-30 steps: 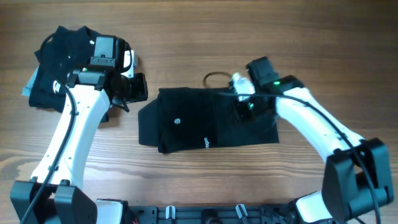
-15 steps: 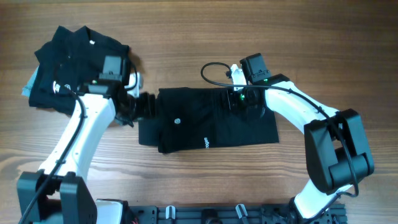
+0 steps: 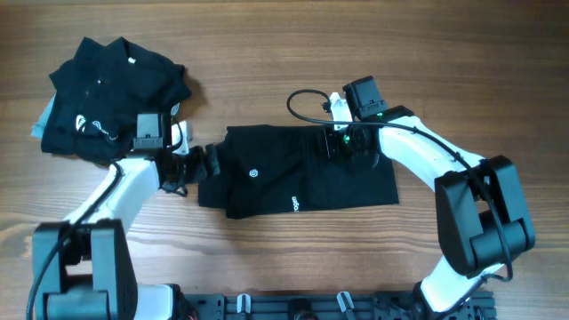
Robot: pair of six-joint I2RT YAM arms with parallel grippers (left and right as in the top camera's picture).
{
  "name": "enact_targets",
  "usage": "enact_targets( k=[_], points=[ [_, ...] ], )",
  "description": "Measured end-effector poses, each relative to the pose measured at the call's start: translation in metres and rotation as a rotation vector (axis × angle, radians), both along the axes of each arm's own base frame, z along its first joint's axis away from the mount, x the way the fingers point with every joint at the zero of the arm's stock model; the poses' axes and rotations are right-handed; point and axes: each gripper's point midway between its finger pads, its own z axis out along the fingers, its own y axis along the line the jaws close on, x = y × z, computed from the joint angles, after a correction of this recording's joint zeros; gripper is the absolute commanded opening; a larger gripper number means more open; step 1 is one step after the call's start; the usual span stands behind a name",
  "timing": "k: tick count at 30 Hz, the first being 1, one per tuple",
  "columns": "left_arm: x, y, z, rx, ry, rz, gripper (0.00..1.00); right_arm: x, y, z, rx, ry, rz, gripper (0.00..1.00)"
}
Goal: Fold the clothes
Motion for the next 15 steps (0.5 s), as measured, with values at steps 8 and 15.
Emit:
enact_targets(
  k=[8,15],
  points=[
    [0.017,-0.051,0.006,-0.311,-0.081,-0.221,0.89,0.0,0.0,0.0,0.0,0.0,0.0,0.11],
    [-0.006,-0.082,0.003,-0.393,-0.045,-0.345,0.68,0.0,0.0,0.0,0.0,-0.001,0.0,0.11]
  ],
)
